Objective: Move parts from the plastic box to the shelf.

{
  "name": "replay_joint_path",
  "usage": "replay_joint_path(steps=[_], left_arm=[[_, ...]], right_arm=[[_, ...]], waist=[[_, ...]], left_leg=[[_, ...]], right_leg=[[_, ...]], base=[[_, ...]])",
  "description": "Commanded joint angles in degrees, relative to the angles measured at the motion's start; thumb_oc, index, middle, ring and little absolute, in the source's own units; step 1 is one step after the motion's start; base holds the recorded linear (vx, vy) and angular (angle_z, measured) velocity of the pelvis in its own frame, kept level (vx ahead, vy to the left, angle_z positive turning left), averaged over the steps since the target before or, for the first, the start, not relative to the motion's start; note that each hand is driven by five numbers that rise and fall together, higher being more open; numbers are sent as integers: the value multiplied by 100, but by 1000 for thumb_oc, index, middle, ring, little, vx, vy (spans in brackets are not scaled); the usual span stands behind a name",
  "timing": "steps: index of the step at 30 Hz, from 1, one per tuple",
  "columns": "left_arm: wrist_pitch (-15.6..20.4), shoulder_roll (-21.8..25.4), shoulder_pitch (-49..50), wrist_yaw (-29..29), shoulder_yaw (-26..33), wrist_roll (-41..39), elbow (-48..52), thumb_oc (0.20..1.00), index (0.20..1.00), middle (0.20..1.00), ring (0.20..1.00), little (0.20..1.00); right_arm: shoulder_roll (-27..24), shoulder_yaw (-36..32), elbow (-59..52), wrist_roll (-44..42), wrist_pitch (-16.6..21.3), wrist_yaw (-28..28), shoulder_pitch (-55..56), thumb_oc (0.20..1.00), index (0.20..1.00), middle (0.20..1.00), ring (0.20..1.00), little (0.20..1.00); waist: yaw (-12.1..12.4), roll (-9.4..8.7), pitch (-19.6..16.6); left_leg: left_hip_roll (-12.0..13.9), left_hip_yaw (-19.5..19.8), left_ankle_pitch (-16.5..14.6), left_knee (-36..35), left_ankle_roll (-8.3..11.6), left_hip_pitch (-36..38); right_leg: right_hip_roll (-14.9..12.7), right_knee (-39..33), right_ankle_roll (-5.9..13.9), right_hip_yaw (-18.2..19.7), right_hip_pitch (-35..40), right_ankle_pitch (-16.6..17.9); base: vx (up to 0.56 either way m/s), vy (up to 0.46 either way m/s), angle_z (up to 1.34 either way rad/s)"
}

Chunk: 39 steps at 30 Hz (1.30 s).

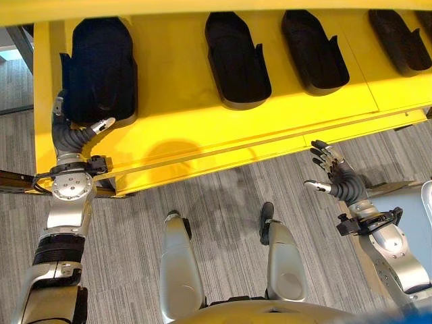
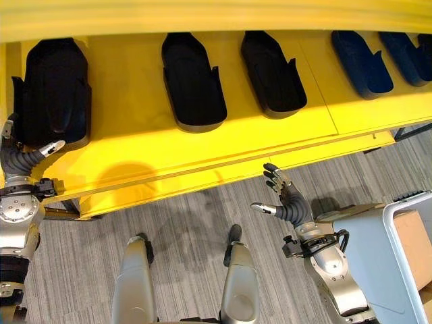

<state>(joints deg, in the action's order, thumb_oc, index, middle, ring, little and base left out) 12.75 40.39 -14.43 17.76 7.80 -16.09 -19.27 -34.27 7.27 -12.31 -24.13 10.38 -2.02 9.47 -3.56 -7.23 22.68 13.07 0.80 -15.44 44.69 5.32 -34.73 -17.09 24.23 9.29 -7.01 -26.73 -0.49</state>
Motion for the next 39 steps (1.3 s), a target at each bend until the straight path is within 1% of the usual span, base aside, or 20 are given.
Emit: replay_joint_path(steps=[1, 11, 24, 29, 33, 39], left_arm=[[10, -346, 177, -296, -468, 171, 110, 1000, 1000, 1000, 1000, 1000], [19, -387, 213, -288, -461, 163, 161, 1000, 1000, 1000, 1000, 1000], [78, -386, 536, -288, -213, 10, 156, 1000, 1000, 1000, 1000, 1000], [156, -455, 943, -388, -2, -123, 660, 1000, 1000, 1000, 1000, 1000], [300, -535, 1366, -615, 120, -372, 1344, 1000, 1000, 1000, 1000, 1000], [364, -528, 1668, -881, 58, -553, 1835, 1000, 1000, 1000, 1000, 1000]], right_arm=[[45, -373, -179, -223, 246, 23, 58, 1000, 1000, 1000, 1000, 1000], [51, -372, -182, -240, 240, 27, 66, 1000, 1000, 1000, 1000, 1000], [53, -384, -172, -230, 237, 18, 82, 1000, 1000, 1000, 1000, 1000], [83, -436, -191, -184, 252, 17, 75, 1000, 1000, 1000, 1000, 1000], [111, -503, -206, -161, 274, 28, 59, 1000, 1000, 1000, 1000, 1000], [160, -489, -202, -130, 293, 5, 41, 1000, 1000, 1000, 1000, 1000]], waist=[[-6, 86, -42], [-7, 90, -39], [48, 122, -40], [89, 160, -26], [138, 205, -35], [160, 250, -93]], left_leg=[[-180, -98, 662, -849, -119, 131], [-184, -105, 668, -850, -117, 129], [-230, -91, 678, -867, -141, 126], [-249, -75, 687, -898, -154, 162], [-284, -56, 698, -968, -166, 255], [-313, -41, 726, -1073, -176, 395]], right_leg=[[20, 965, -220, -13, -317, -453], [28, 953, -216, -18, -318, -443], [4, 949, -226, -46, -285, -426], [-10, 954, -225, -46, -245, -429], [-38, 897, -206, -78, -134, -408], [-68, 834, -194, -101, 21, -397]], base=[[0, 0, 0], [0, 0, 0], [0, 0, 0], [0, 0, 0], [0, -3, 1], [5, -6, 3]])
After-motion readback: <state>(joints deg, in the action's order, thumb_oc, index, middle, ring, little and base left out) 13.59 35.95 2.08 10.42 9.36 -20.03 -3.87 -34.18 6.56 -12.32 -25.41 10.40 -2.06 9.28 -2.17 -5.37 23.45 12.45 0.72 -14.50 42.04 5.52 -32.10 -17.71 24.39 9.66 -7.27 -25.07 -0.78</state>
